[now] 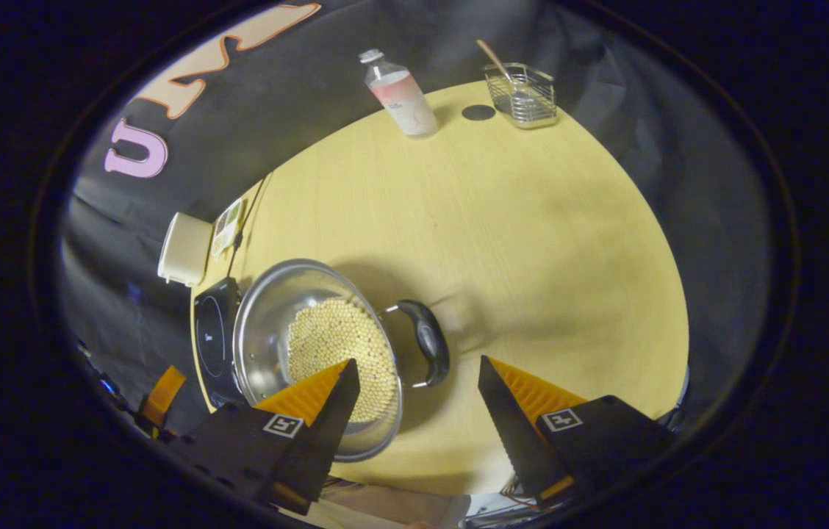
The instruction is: First push the handle of the pot to place it horizontally, then grasp the pot with both hands and set it on the induction cooktop.
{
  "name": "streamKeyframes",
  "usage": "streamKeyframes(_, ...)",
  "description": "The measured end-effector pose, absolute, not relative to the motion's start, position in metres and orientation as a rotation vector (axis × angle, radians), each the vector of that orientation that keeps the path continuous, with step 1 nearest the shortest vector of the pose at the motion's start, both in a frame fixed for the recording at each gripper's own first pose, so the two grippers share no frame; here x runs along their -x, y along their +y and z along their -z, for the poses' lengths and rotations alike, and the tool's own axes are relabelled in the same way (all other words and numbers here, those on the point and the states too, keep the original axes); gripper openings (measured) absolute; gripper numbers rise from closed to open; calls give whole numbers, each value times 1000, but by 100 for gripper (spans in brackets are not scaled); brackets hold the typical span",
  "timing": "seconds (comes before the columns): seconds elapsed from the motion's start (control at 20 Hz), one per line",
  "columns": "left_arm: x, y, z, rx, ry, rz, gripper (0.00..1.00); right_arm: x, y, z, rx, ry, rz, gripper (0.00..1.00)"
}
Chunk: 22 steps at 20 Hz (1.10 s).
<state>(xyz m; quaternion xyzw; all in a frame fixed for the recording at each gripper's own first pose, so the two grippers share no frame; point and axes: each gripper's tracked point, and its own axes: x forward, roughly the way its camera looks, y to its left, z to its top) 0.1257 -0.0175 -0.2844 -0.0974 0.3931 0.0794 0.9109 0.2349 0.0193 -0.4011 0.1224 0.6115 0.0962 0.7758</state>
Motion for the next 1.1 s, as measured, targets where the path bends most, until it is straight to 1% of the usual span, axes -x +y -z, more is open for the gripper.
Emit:
streamKeyframes(0.05, -126, -23, 291, 207, 835, -151, 99, -236, 23, 405, -264, 1327, -209, 93)
streamKeyframes(0.1, -126, -29, 297, 219, 855, -137, 94, -238, 25, 409, -258, 1332, -209, 93)
streamKeyframes(0.15, -127, -36, 304, 234, 876, -124, 94, -237, 27, 413, -252, 1337, -213, 100)
streamKeyframes(0.2, -128, -40, 311, 248, 894, -118, 93, -238, 29, 416, -250, 1343, -214, 93)
streamKeyframes(0.35, -129, -47, 332, 270, 959, -120, 92, -241, 34, 428, -245, 1359, -214, 94)
streamKeyframes(0.4, -128, -49, 339, 279, 978, -116, 92, -243, 35, 432, -241, 1365, -216, 100)
streamKeyframes(0.45, -128, -50, 345, 288, 998, -115, 95, -242, 35, 436, -237, 1371, -216, 92)
streamKeyframes(0.5, -128, -51, 352, 298, 1016, -117, 94, -243, 36, 440, -235, 1376, -218, 91)
streamKeyframes(0.55, -128, -49, 357, 293, 1035, -132, 88, -242, 36, 443, -230, 1385, -222, 100)
streamKeyframes(0.6, -128, -44, 361, 276, 1042, -140, 87, -243, 36, 447, -225, 1390, -224, 89)
streamKeyframes(0.65, -131, -41, 362, 264, 1043, -138, 84, -244, 36, 450, -221, 1395, -228, 88)
streamKeyframes(0.7, -131, -41, 364, 265, 1057, -136, 83, -245, 38, 454, -217, 1404, -231, 98)
streamKeyframes(0.75, -130, -43, 369, 275, 1077, -136, 83, -243, 39, 456, -213, 1411, -236, 88)
streamKeyframes(0.8, -128, -44, 374, 290, 1096, -136, 83, -243, 41, 458, -211, 1418, -241, 88)
streamKeyframes(0.85, -127, -45, 378, 303, 1106, -138, 83, -243, 43, 460, -212, 1423, -248, 98)
streamKeyframes(0.9, -129, -44, 383, 309, 1111, -141, 83, -243, 44, 463, -209, 1428, -253, 98)
streamKeyframes(0.95, -128, -45, 386, 314, 1123, -142, 89, -243, 46, 464, -211, 1432, -259, 88)
streamKeyframes(1.0, -127, -45, 390, 311, 1132, -149, 89, -244, 44, 467, -203, 1439, -257, 87)
streamKeyframes(1.05, -126, -43, 392, 301, 1134, -153, 83, -241, 44, 470, -196, 1447, -262, 81)
streamKeyframes(1.1, -126, -42, 394, 291, 1140, -158, 81, -241, 43, 473, -188, 1454, -265, 70)
